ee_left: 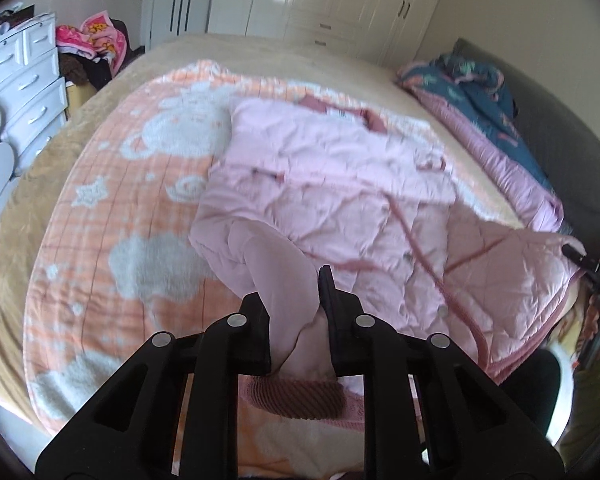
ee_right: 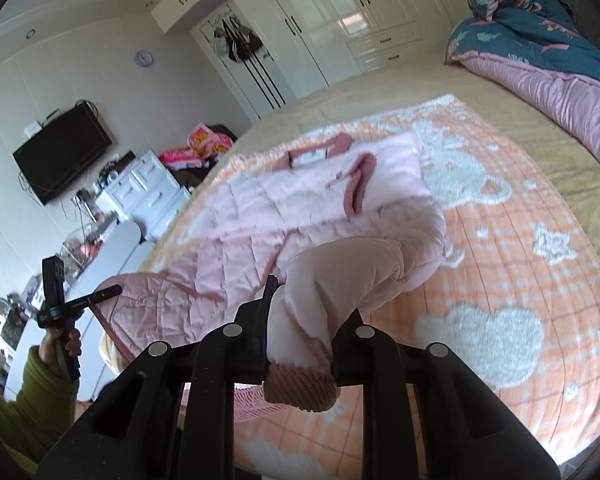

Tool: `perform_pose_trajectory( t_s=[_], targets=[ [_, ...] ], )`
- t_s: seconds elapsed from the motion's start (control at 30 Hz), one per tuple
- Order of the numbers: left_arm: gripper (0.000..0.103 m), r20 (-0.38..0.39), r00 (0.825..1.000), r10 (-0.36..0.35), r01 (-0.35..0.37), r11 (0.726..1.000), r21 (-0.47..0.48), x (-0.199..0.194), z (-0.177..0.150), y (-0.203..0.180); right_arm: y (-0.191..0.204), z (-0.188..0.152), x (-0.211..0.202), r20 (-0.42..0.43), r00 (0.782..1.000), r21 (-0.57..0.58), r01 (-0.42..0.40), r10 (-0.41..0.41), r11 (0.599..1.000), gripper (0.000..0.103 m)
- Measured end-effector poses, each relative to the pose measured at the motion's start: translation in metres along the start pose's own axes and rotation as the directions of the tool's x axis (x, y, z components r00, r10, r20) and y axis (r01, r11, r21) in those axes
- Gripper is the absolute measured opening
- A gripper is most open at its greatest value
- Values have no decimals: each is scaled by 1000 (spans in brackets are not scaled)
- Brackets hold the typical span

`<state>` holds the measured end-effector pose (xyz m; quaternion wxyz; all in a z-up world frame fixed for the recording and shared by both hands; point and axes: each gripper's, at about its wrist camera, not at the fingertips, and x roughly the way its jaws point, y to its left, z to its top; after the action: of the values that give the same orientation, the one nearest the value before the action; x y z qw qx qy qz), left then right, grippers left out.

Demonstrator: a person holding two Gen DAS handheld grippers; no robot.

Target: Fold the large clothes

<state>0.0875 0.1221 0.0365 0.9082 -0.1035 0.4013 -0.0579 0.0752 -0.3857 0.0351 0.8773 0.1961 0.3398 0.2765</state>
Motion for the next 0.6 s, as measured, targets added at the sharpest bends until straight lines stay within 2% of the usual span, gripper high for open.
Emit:
perform_pose_trajectory(
  t_s=[0.6],
  targets=[
    [11, 164, 986, -44, 56, 996, -67, -21, 69, 1, -3, 58, -3, 125, 992, 48, -22, 16, 999, 18]
  ],
)
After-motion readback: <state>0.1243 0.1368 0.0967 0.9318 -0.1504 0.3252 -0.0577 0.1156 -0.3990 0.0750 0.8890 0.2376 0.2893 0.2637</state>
